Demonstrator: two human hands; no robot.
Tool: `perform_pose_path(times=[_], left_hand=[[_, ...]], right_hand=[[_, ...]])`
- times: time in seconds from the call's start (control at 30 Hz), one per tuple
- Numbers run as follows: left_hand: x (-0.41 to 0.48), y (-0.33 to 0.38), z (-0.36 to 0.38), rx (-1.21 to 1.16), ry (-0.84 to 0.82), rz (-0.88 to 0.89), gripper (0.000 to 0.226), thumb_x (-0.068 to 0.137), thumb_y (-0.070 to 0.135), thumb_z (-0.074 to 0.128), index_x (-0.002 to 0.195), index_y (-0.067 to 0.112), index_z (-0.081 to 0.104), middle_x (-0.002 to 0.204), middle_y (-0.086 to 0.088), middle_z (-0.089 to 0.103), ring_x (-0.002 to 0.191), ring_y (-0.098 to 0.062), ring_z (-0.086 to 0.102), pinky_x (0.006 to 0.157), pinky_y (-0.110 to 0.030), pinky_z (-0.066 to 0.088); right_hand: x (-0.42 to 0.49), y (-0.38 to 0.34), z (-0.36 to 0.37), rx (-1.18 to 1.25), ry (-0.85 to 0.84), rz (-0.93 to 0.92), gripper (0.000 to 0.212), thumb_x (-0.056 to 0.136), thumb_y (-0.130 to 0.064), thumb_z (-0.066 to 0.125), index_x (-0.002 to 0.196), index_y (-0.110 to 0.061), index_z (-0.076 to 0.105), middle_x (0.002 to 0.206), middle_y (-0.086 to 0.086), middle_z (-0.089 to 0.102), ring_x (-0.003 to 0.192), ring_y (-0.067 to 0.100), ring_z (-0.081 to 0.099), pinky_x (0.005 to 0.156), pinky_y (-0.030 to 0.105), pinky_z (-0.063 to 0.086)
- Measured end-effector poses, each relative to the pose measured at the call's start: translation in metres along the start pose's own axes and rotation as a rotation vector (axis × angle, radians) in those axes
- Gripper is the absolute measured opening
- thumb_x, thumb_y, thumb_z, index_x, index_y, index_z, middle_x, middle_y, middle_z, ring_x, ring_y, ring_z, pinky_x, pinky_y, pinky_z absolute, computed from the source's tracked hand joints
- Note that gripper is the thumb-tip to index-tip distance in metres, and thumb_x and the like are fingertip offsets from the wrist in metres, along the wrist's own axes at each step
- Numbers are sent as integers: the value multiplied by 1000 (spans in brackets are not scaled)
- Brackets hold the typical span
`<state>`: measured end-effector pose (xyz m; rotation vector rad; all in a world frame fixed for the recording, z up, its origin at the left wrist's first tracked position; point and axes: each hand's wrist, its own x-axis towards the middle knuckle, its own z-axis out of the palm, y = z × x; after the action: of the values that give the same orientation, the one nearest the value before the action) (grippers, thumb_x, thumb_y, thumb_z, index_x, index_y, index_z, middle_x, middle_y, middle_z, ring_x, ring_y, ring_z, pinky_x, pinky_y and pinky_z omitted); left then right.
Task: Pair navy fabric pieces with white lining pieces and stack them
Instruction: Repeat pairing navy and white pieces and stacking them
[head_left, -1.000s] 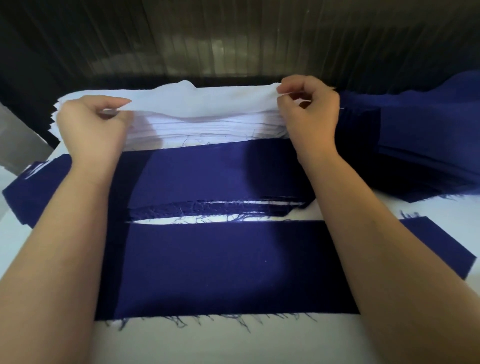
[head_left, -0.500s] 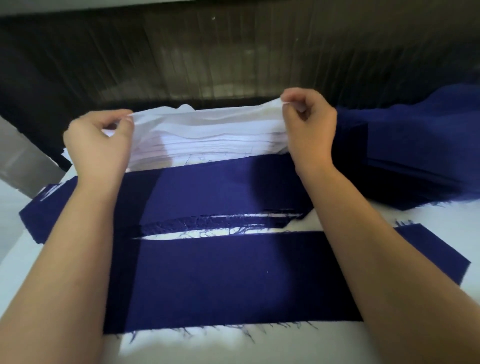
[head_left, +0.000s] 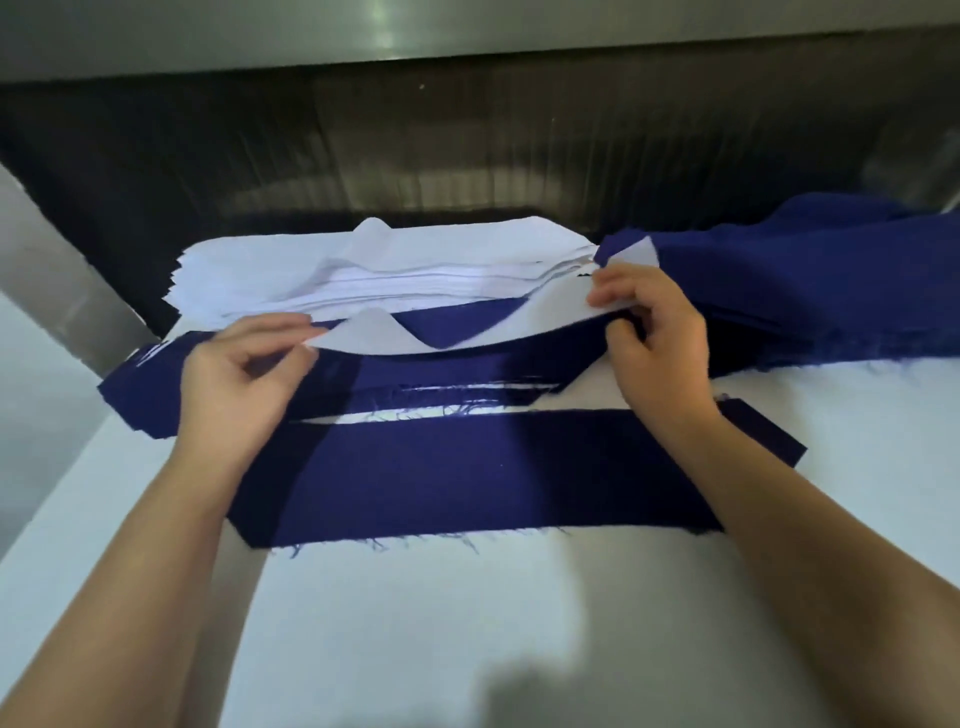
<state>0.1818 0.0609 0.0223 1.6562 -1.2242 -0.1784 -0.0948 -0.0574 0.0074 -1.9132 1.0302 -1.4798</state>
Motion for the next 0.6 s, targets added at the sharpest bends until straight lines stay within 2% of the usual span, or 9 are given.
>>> perform_pose_path(times=[0.1,0.17,0.2,0.27,0.33,0.37,0.5,0.6], left_hand=[[-29,4,-7,-81,-74,-2,31,86,-3,63,102,22,70,103,14,70,100,6,61,87,-7,43],[-47,4,-12,-64,-111,28,36,86,-5,63,95,30,69,95,24,70,98,7,61,87,-8,43],[-55,2,-14,-39,-131,36,37,86,-5,63,94,31,69,96,23,71,98,6,62,90,-12,45],[-70,-4,-18,-31,-171,15,32,87,-3,63,94,26,73,102,11,72,104,-5,63,96,-31,49],[-82,-5,-21,-51,-204,-13,27,87,-2,63,95,21,75,103,9,72,106,-12,63,95,-43,50],[-85,-5,-21,-37,-215,8,27,87,-1,65,94,24,75,102,10,72,105,-9,63,96,-40,49],[-85,2,-22,7,-243,81,21,88,16,64,101,33,67,112,13,64,105,7,56,95,-9,37],[-81,-4,-22,9,-168,38,20,96,18,56,108,33,64,114,19,60,108,9,52,93,-7,36]], right_hand=[[-27,-1,-16,-70,37,-201,25,79,7,44,88,-4,65,107,4,58,101,15,57,88,19,45],[-41,-3,-29,-109,67,-249,23,81,0,44,83,0,67,101,7,59,95,18,58,87,21,46],[-46,-4,-35,-113,80,-241,24,81,-2,43,82,0,67,98,7,60,94,16,57,86,18,45],[-56,-5,-48,-103,95,-194,27,77,-2,40,80,-1,67,92,5,62,90,11,57,82,16,45],[-64,-7,-59,-65,106,-104,29,72,-2,38,77,-5,66,84,-2,63,83,7,59,79,19,47],[-67,-7,-63,-47,119,-48,30,70,-2,37,75,-8,66,82,-5,64,80,5,60,79,20,48],[-70,-9,-68,-19,145,181,27,70,-8,39,71,-16,65,74,-6,66,68,6,63,69,26,51],[-65,-5,-68,-49,97,330,20,84,-17,47,86,-20,66,87,-13,64,58,8,64,62,26,49]])
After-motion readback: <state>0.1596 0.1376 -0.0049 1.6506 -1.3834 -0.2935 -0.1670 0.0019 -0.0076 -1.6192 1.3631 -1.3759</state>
